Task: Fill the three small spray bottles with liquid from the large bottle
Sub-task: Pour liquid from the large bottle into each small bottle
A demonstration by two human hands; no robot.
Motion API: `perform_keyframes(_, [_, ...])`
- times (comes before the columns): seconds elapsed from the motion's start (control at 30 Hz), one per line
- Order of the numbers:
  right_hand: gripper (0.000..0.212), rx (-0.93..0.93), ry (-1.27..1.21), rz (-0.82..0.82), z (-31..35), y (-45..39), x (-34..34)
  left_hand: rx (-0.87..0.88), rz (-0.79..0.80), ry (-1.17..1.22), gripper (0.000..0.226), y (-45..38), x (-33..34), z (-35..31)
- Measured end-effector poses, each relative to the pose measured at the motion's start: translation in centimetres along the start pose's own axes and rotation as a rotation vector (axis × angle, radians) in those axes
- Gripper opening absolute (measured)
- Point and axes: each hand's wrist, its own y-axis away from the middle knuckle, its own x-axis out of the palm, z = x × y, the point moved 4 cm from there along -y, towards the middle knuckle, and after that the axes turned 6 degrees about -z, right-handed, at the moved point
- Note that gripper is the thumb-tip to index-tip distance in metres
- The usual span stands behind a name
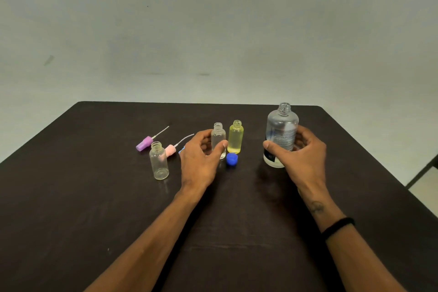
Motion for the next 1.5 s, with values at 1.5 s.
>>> perform_keyframes(1.5, [0.075,-0.046,0.035,0.057,0.4,0.5,-0.1,-0.026,-0.385,-0.533,0.084,5.3,-11.8,-2.8])
